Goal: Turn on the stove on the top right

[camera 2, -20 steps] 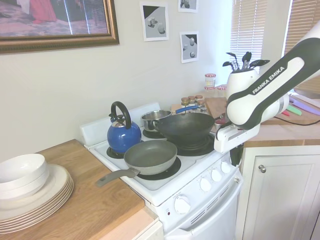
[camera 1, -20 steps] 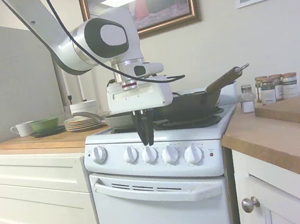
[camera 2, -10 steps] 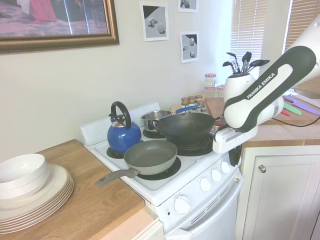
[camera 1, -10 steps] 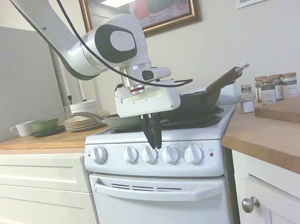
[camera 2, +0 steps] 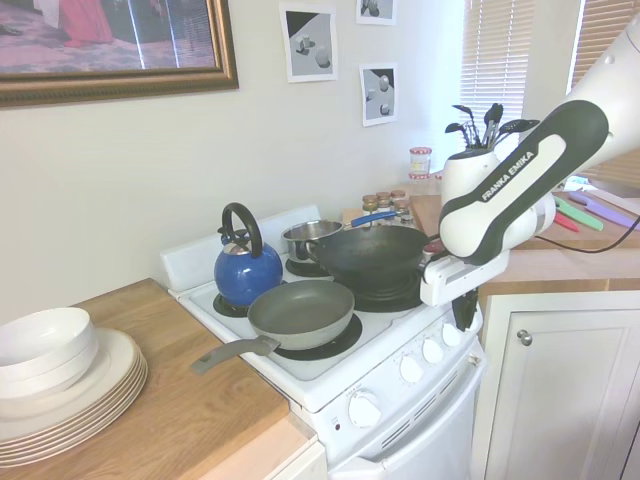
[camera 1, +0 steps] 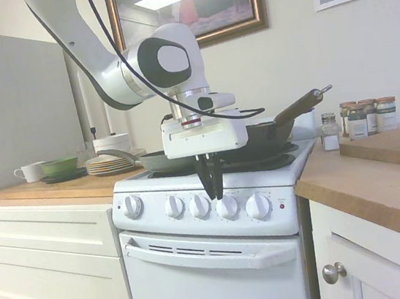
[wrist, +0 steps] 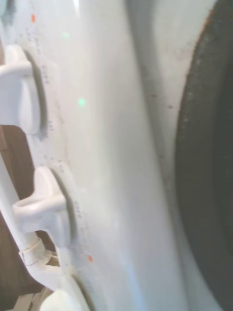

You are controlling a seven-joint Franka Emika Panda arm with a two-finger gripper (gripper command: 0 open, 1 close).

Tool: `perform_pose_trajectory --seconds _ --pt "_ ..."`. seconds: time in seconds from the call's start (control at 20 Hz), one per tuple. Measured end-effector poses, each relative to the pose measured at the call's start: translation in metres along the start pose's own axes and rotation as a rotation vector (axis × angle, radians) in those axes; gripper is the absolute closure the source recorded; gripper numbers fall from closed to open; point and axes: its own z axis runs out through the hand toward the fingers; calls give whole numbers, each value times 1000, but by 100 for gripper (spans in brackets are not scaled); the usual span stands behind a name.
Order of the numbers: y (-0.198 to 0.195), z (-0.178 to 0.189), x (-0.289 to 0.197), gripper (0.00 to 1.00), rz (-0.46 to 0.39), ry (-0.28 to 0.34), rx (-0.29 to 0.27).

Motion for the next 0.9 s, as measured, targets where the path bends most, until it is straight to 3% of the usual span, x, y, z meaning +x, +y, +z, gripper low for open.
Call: perform_pose_trajectory --seconds 0.9 --pt "-3 8 13 100 11 5 -7"
